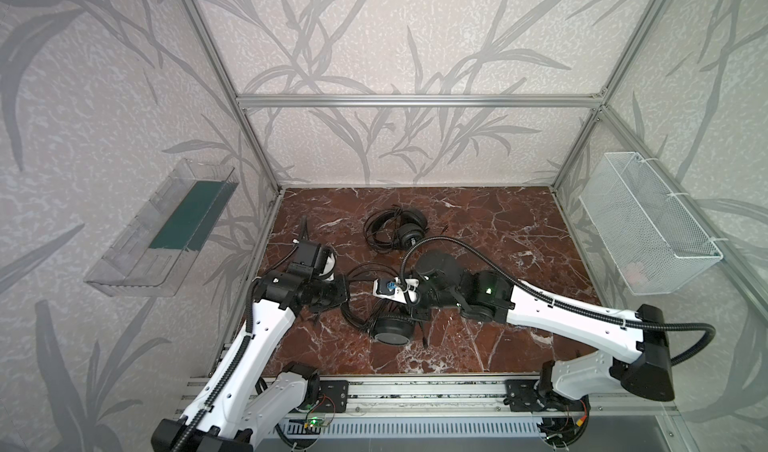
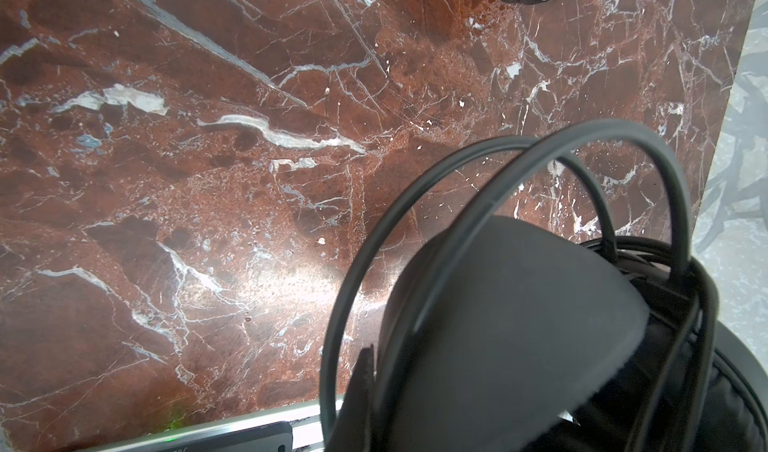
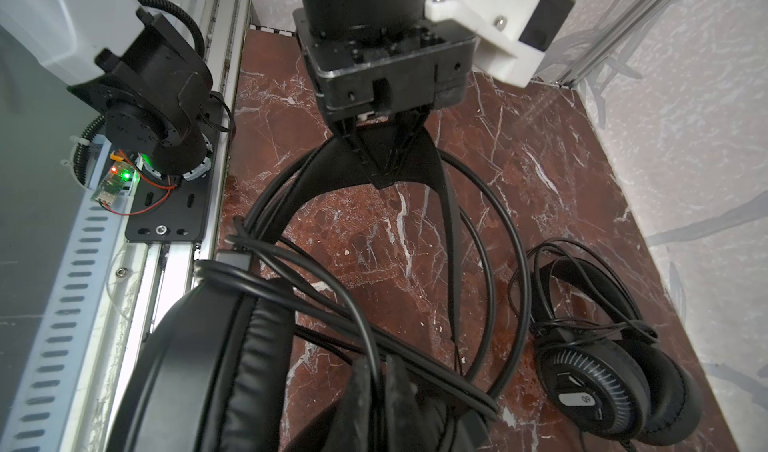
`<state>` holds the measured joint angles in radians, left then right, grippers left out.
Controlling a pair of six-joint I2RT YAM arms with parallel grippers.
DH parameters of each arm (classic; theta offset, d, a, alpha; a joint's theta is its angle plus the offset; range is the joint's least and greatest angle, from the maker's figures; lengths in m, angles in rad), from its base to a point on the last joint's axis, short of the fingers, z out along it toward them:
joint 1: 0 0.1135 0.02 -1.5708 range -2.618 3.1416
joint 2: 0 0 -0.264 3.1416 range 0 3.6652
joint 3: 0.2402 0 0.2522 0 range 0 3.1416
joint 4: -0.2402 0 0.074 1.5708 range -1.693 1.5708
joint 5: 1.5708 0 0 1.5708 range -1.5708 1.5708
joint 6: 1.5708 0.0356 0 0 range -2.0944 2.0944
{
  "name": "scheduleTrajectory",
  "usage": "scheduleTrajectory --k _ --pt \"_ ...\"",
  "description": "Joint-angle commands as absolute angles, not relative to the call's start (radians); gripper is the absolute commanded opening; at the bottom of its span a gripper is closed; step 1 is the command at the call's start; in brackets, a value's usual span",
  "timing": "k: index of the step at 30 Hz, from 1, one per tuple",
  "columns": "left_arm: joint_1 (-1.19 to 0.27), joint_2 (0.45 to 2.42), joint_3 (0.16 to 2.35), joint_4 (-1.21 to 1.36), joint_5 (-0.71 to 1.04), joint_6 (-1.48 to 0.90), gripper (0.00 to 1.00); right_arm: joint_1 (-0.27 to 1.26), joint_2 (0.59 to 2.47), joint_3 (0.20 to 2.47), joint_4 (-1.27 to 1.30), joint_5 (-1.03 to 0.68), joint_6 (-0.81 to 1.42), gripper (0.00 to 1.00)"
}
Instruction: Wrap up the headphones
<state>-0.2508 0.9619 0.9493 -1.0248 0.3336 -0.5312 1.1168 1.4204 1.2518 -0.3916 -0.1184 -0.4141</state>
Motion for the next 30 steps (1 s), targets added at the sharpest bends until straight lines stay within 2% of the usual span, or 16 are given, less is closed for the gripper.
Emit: scheduleTrajectory --k 1,7,16,18,23,27,30 --pt "-0.259 0.96 0.994 -1.015 0.376 -0.526 0.0 1.09 1.391 1.261 -0.394 -0.147 -0.414 0.0" --pt "-0.265 0.963 0.997 -1.015 0.377 -0.525 0.0 0.997 1.409 1.282 -0.362 -0.213 -0.372 0.0" --pt "-0.272 0.956 0.993 -1.013 0.382 -0.523 0.0 0.966 1.5 1.33 -0.384 -0.152 -0.367 0.01" --pt "-0.273 0.953 0.993 -1.013 0.382 -0.522 0.0 0.964 1.51 1.328 -0.38 -0.119 -0.359 0.09" --pt "-0.276 0.956 0.992 -1.014 0.382 -0.522 0.0 0.963 1.504 1.327 -0.385 -0.11 -0.36 0.16" --pt "-0.276 0.956 0.993 -1.014 0.376 -0.523 0.0 0.962 1.491 1.321 -0.386 -0.114 -0.353 0.3" --pt "-0.276 0.957 0.994 -1.015 0.371 -0.522 0.0 0.962 1.481 1.315 -0.391 -0.118 -0.352 0.37"
